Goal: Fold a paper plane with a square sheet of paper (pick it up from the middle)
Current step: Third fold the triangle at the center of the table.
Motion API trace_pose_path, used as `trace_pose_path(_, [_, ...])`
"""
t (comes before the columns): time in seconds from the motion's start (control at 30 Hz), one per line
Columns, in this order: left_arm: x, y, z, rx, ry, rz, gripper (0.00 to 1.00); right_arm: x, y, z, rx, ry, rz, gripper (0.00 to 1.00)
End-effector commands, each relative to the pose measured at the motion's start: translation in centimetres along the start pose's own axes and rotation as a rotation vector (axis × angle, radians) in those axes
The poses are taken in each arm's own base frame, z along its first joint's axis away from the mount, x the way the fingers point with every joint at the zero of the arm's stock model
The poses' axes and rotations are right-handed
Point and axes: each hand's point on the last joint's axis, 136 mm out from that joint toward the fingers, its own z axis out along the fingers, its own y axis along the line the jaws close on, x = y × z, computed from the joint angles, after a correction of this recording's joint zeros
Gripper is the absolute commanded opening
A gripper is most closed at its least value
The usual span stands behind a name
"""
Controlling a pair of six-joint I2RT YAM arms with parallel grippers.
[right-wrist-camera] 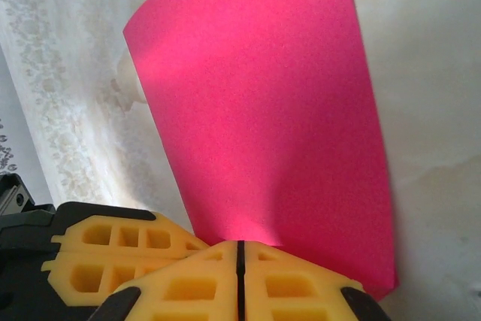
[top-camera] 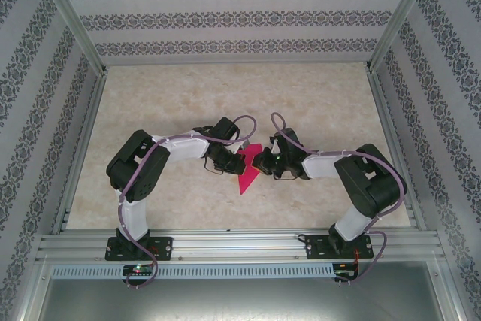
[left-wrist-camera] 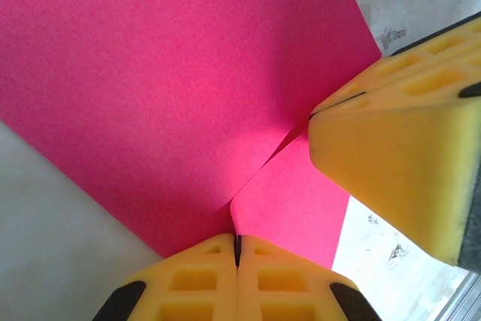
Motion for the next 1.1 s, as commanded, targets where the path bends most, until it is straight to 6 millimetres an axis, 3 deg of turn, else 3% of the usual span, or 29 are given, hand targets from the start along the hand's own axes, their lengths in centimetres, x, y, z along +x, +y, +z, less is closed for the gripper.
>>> trace_pose_path(0.0, [0.9, 1.1, -0.2, -0.054, 0.037, -0.006, 0.06, 0.6, -0.5, 0.3, 0.014, 0.008, -0.007, 0.10])
trace_pose_path(0.17, [0.1, 0.1, -1.4, -0.044, 0.000, -0.010, 0.13, 1.3, -4.3, 1.1, 0.132, 0.015, 0.054, 0.09])
trace_pose_path(0.3, [-1.6, -0.8, -4.5, -0.094, -0.088, -0.005, 0.32, 1.6, -4.5, 1.0, 0.139, 0.006, 0.059, 0.08])
trace_pose_path(0.37, [-2.2, -1.1, -6.2, -0.122, -0.137, -0.004, 0.37, 1.6, -4.3, 1.0, 0.144, 0.004, 0.054, 0.08])
trace_pose_path(0.47, [-2.5, -1.4, -7.9, -0.140, -0.189, -0.018, 0.37, 1.5, -4.2, 0.8, 0.157, -0.016, 0.056, 0.08])
trace_pose_path(0.53, [-2.0, -2.0, -8.2, -0.105, -0.189, -0.031, 0.31, 1.5, -4.3, 0.8, 0.161, -0.029, 0.066, 0.08])
trace_pose_path(0.73, [0.3, -5.7, -5.7, 0.118, -0.105, -0.074, 0.17, 1.7, -4.4, 0.9, 0.171, -0.044, 0.071, 0.09])
trace_pose_path(0.9, [1.1, -5.1, -2.6, 0.116, -0.049, -0.114, 0.12, 1.6, -4.2, 0.7, 0.167, -0.052, 0.071, 0.09])
trace_pose_path(1.07, [1.8, -3.9, -1.0, 0.090, -0.002, -0.131, 0.11, 1.6, -4.0, 0.5, 0.161, -0.054, 0.066, 0.09])
